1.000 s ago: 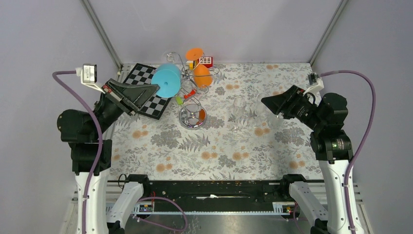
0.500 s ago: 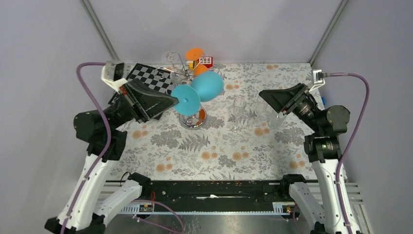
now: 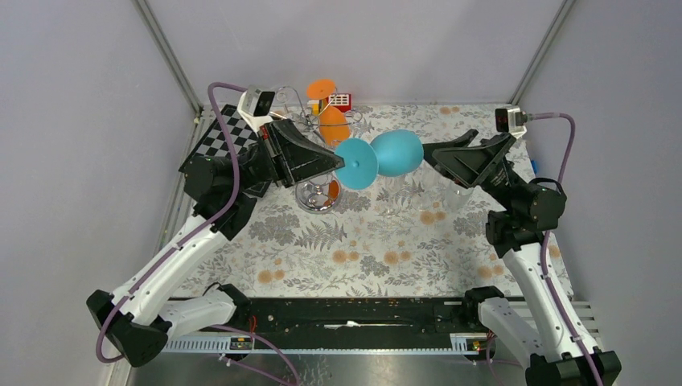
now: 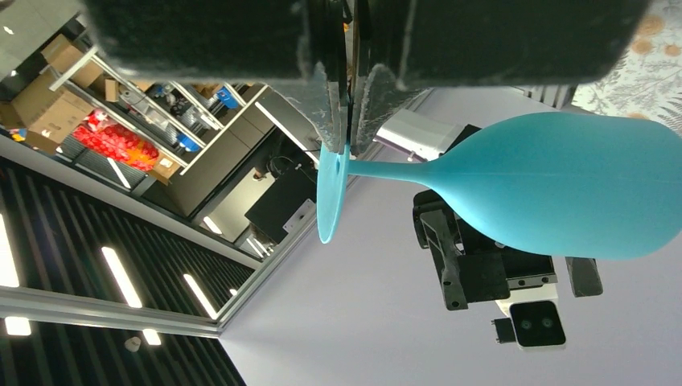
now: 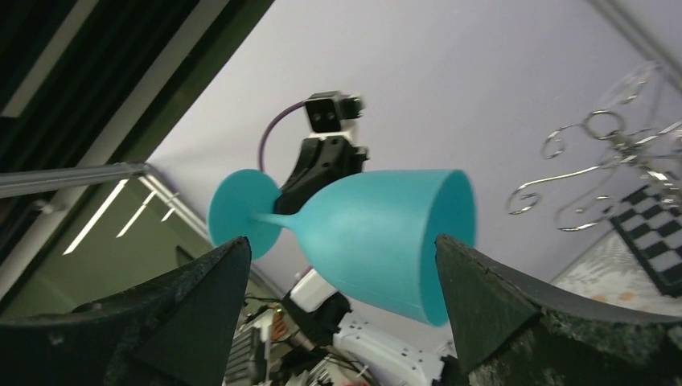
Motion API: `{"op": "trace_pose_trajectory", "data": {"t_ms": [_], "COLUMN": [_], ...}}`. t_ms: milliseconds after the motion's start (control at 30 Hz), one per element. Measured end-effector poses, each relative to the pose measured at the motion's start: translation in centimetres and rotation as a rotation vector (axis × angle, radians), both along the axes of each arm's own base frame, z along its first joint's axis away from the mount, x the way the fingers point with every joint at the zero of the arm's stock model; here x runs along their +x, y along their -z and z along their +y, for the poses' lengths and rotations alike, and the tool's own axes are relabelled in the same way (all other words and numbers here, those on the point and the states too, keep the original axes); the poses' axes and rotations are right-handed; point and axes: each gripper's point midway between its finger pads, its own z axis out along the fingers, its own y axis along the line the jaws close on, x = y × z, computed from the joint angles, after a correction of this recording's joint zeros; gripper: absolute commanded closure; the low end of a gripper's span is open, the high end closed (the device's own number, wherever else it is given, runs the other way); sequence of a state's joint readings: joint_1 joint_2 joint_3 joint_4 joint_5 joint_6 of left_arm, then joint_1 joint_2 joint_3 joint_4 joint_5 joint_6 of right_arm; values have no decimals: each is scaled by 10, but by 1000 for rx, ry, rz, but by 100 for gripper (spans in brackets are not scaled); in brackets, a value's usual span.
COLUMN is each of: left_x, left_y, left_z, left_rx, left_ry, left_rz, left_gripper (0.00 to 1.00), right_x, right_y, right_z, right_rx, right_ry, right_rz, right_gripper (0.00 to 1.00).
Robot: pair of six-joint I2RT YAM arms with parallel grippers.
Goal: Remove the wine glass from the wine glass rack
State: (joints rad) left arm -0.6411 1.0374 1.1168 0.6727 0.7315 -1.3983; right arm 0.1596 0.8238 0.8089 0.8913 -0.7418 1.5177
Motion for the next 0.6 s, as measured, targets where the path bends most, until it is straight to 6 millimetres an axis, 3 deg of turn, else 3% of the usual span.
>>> {"op": "trace_pose_trajectory", "data": {"t_ms": [233, 433, 600], "left_x": [-11, -25, -35], "left_y": [-9, -19, -27], "left_z": [2, 10, 16], "left_rx": [-40, -75, -105], "left_ry": [33, 48, 64], "left_rz": [-25, -56, -84], "left_gripper": [100, 100, 100], "right_x": [-23, -43, -53], "right_y": [-10, -26, -37], "right_z": [16, 16, 19], "right_rx": [39, 80, 103], "right_ry": [-129, -193, -250], "right_rz": [-39, -128, -170], "right_gripper": [20, 68, 84]}}
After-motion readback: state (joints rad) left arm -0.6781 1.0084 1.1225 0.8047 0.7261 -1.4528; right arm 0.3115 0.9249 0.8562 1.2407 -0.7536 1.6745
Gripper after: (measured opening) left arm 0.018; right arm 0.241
